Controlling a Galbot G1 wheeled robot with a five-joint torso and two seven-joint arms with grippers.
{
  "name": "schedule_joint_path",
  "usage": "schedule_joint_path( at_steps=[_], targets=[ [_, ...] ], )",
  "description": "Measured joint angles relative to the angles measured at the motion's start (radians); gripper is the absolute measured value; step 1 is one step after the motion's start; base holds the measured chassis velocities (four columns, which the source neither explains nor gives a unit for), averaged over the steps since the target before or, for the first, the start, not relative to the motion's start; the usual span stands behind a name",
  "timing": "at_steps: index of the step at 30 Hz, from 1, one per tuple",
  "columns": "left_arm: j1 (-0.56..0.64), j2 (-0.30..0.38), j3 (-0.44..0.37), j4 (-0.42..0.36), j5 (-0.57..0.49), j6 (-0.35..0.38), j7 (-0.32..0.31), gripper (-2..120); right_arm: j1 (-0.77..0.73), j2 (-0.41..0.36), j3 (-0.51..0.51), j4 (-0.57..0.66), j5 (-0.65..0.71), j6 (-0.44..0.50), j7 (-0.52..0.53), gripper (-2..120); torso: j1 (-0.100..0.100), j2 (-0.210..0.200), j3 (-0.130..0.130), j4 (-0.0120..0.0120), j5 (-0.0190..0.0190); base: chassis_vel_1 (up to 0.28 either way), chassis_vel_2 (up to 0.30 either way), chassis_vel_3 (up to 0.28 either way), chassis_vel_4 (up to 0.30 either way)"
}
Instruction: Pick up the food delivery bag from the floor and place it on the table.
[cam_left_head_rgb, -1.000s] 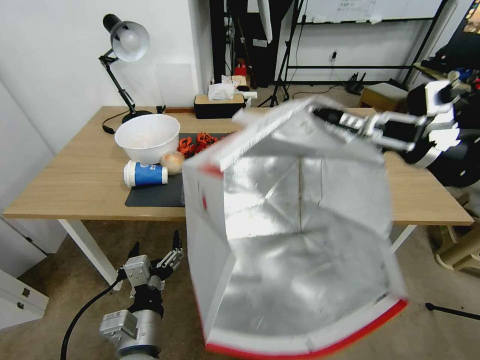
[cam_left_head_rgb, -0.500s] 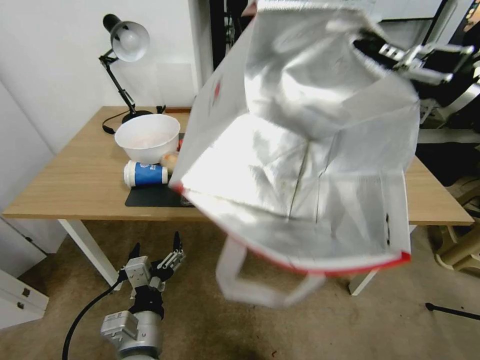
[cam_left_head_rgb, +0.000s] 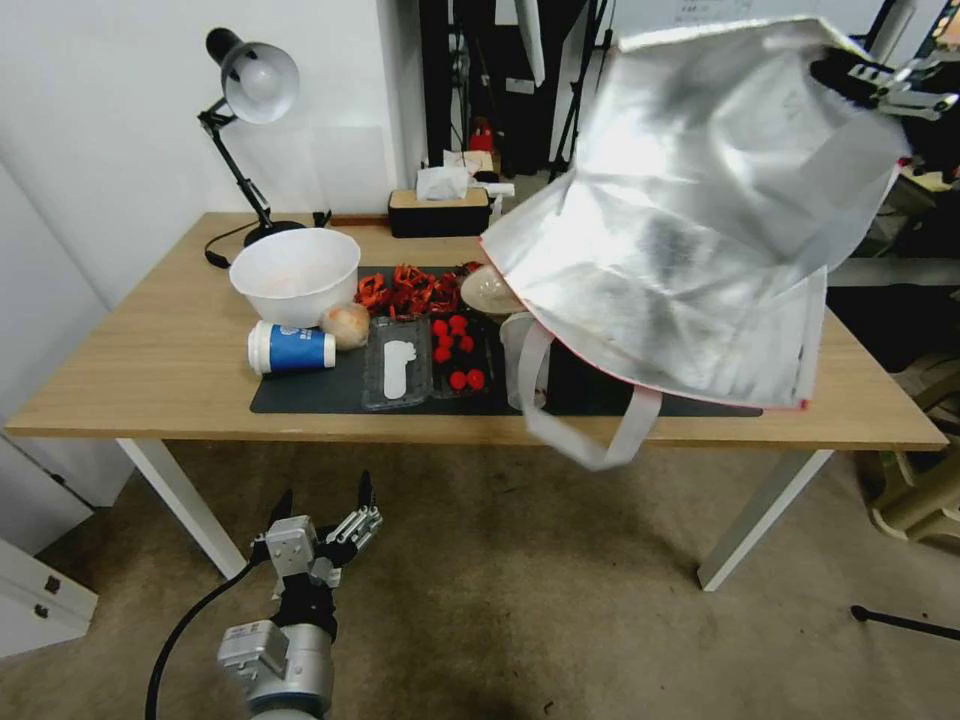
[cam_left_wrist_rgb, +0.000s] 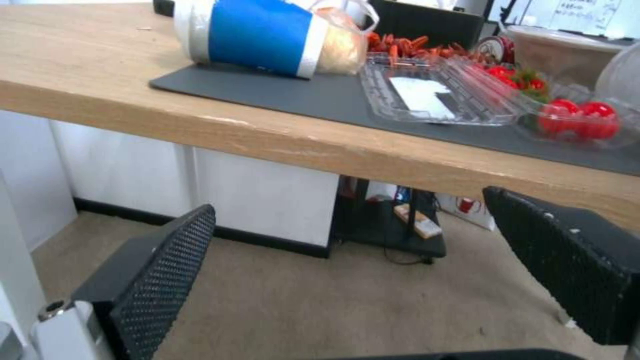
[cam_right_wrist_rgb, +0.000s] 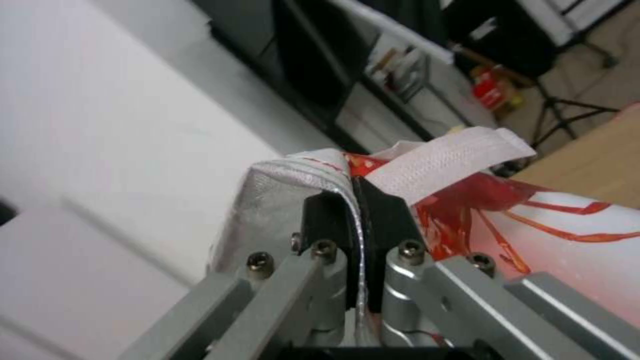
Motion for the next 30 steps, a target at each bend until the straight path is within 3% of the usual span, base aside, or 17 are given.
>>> schedule_joint_path(
  at_steps=[6,15,24,30],
  targets=[
    [-0.009,0.013,0.01,0.009,0.0,0.009,0.001,100,0.073,0.048,-0.082,0.014,-0.028,0.063,0.108,0,0.0,0.0,0.0,0.0,0.0001,0.0,0.0,0.0,0.0],
    [-0.003,0.011,0.013,0.013,0.007,0.007,0.001,100,0.099,0.121,-0.122,0.004,-0.064,0.103,0.132,0,0.0,0.0,0.0,0.0001,0.0001,0.0,0.0,0.0,0.0],
    [0.004,0.003,0.023,0.019,0.029,0.005,0.002,100,0.05,0.269,-0.144,-0.019,-0.136,0.085,0.141,0,0.0,0.0,0.0,0.0,0.0001,0.0,0.0,0.0,0.0],
    [0.009,-0.001,0.023,0.018,0.034,0.001,0.002,100,0.047,0.3,-0.155,-0.03,-0.151,0.081,0.146,0,0.0,0.0,0.0,0.0001,0.0001,0.0,0.0,0.0,0.0]
  ],
)
